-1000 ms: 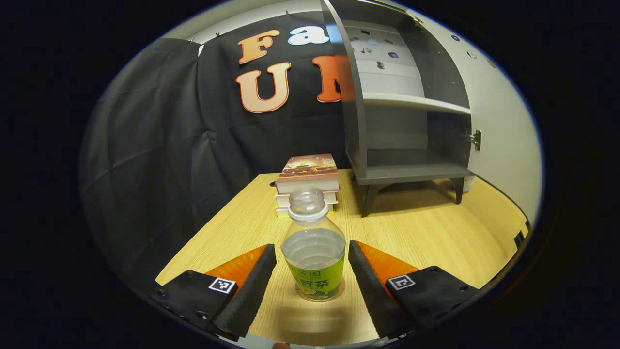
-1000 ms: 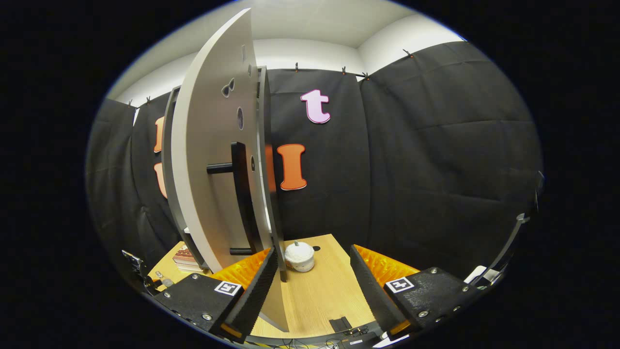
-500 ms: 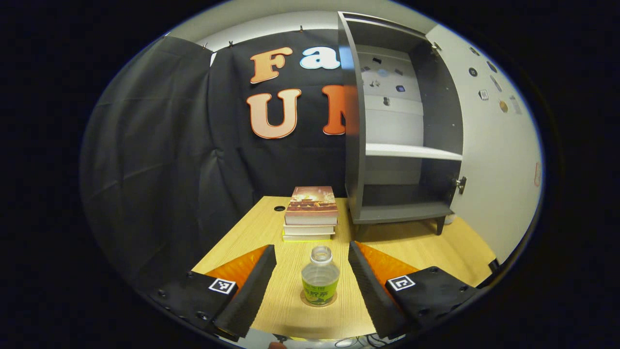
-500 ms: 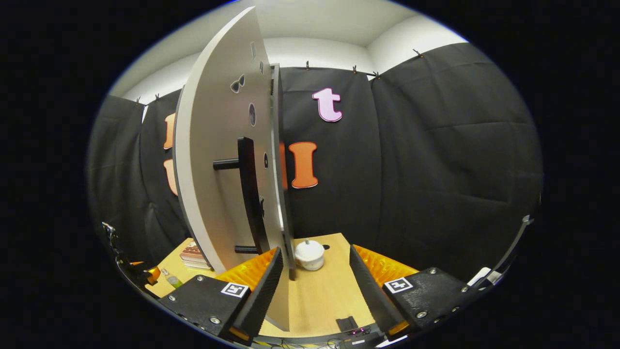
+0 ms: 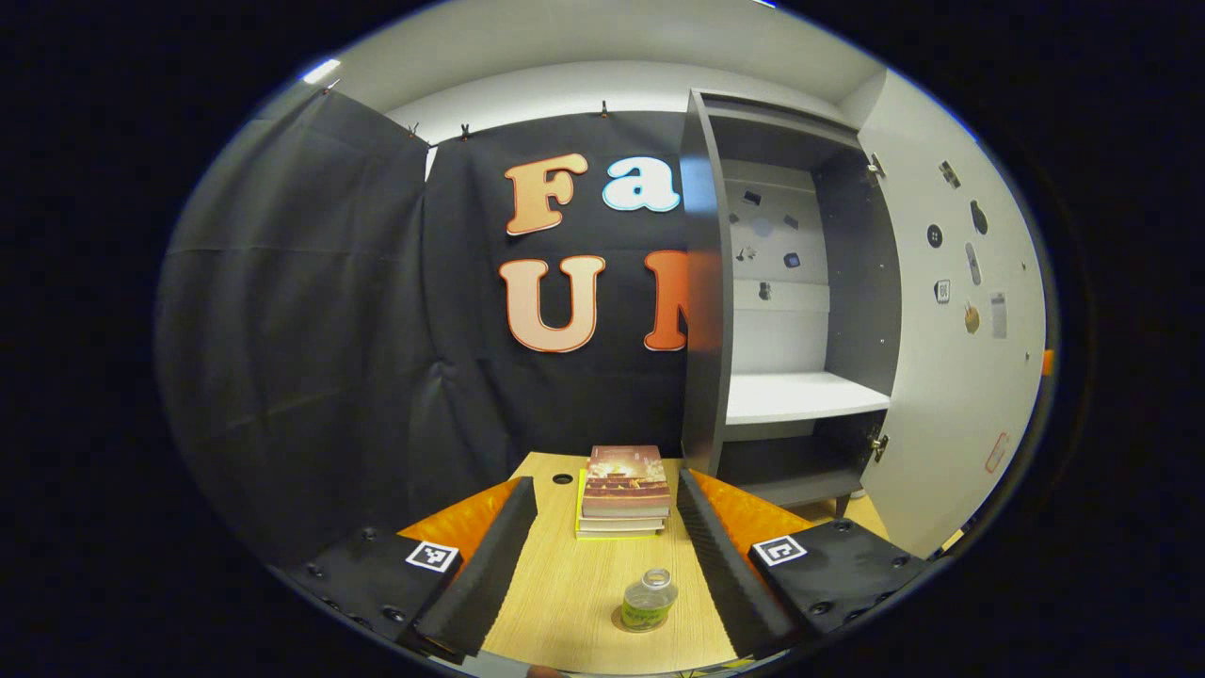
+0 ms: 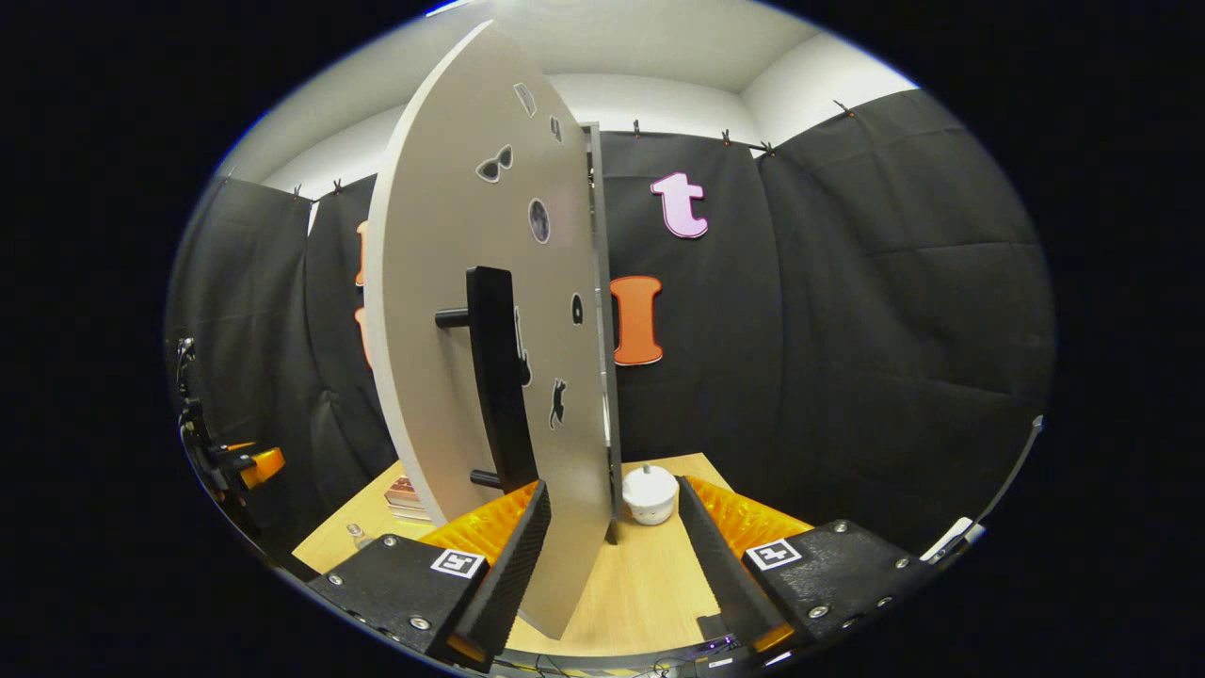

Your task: Open the cabinet door with the right hand, grasp the bottle in the cabinet with the left hand and place it on the coaster, then close the cabinet door with the right hand.

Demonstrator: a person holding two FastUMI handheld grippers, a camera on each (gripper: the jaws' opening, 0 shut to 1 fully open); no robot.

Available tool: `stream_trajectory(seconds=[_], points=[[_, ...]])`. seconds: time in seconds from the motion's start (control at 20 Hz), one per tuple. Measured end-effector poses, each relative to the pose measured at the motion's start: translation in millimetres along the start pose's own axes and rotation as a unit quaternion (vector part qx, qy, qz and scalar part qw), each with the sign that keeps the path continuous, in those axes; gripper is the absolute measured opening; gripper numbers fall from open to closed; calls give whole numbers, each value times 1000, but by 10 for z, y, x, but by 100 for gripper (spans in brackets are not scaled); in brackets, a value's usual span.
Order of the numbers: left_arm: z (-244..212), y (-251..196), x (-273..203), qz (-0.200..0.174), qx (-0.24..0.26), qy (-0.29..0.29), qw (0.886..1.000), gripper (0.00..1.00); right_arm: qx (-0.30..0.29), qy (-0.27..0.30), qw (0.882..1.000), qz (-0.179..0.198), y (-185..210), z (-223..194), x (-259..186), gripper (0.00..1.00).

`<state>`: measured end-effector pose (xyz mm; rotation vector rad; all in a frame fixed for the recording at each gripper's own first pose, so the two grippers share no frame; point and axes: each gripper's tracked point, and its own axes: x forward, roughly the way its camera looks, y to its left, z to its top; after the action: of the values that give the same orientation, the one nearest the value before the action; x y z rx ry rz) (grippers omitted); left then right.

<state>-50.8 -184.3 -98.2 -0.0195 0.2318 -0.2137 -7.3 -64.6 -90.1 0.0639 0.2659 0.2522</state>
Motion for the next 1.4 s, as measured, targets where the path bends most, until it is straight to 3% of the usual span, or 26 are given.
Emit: stream_trajectory(seconds=[0.5, 0.55, 0.6, 0.65, 0.7, 0.8, 0.85, 0.9, 1.2, 1.4], points=[[473, 756, 226, 12, -1, -25, 1000, 99, 17, 1, 998, 61, 1086, 5, 395, 86], [481, 823, 259, 14, -2, -26, 1000, 99, 21, 1, 998, 67, 1198, -1, 464, 96], [483, 899, 283, 16, -3, -26, 1000, 99, 24, 0, 997, 73, 1323, -10, 542, 87], [483, 971, 306, 18, -3, -26, 999, 99, 26, 0, 996, 82, 1457, -14, 631, 95], [476, 1053, 323, 21, -2, -25, 999, 99, 27, 0, 996, 87, 1577, -19, 729, 80], [479, 1212, 380, 28, -2, -25, 999, 99, 19, 0, 996, 90, 1681, -32, 840, 97], [483, 1291, 402, 31, -3, -25, 999, 99, 17, 1, 996, 93, 1745, -32, 849, 97], [478, 1356, 426, 34, -4, -25, 999, 99, 20, -1, 995, 98, 1822, -14, 870, 89], [480, 1665, 597, 48, -11, -24, 998, 99, 9, -13, 994, 104, 2248, 144, 1161, 89], [460, 1754, 678, 53, -14, -22, 998, 95, 6, -18, 996, 92, 2222, 203, 1253, 89]])
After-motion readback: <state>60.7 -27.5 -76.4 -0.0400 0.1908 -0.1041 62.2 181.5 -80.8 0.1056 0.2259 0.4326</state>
